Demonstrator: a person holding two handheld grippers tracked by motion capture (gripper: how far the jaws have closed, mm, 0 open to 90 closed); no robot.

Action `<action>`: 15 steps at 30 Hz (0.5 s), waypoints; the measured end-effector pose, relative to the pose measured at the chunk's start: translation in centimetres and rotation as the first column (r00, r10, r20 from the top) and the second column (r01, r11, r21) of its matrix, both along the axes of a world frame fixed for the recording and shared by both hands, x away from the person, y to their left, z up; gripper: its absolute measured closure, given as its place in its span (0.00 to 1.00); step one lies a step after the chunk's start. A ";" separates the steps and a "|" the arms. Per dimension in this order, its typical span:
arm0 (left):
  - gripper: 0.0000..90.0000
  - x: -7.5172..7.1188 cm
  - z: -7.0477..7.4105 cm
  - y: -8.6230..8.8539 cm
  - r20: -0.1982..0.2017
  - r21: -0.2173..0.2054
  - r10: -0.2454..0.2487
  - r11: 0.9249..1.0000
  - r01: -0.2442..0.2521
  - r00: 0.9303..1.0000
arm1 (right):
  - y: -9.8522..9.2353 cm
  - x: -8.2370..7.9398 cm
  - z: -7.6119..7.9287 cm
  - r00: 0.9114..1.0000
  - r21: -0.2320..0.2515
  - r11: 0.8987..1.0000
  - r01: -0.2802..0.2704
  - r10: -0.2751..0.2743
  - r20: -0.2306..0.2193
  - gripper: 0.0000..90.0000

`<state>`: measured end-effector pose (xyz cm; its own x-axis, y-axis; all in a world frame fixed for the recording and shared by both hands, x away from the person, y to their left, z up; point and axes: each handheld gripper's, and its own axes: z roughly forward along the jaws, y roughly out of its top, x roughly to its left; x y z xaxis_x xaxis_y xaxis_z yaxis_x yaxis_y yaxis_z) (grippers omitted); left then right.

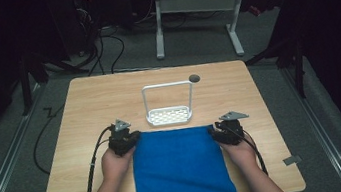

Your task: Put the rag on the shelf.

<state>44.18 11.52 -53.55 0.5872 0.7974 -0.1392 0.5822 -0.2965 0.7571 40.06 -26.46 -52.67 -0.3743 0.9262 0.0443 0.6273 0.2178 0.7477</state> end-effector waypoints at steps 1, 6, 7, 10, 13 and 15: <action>0.96 0.0 0.0 0.0 0.000 0.000 0.000 1.000 0.000 1.000 | 0.1 0.4 -0.2 1.000 -0.004 1.000 0.005 -0.005 -0.009 0.62; 0.97 -0.1 0.0 0.0 0.002 0.002 -0.004 1.000 0.004 1.000 | 0.3 0.8 -0.3 1.000 -0.012 1.000 0.012 -0.012 -0.013 0.71; 0.97 -0.1 0.0 -0.1 0.004 0.005 -0.005 1.000 0.005 1.000 | 0.4 0.7 -0.3 1.000 -0.035 0.999 -0.001 0.001 -0.008 0.74; 0.97 -0.1 0.0 -0.1 0.007 0.012 -0.009 1.000 0.009 1.000 | 0.7 0.5 -0.2 1.000 -0.046 0.998 -0.029 0.029 -0.012 0.89; 0.97 -0.3 0.0 -0.1 0.018 0.011 -0.027 1.000 0.027 0.999 | 0.8 0.4 -0.3 0.999 -0.033 0.999 -0.040 0.040 -0.012 0.98; 0.97 -0.6 0.1 0.0 0.039 0.010 -0.043 0.999 0.042 0.998 | 0.8 0.4 -0.4 0.999 -0.032 0.999 -0.042 0.042 -0.003 0.98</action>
<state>43.58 11.48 -53.43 0.6253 0.7727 -0.1088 0.5391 -0.3269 0.7762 40.43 -25.62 -53.07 -0.4128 0.9107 0.0155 0.6185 0.2678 0.7387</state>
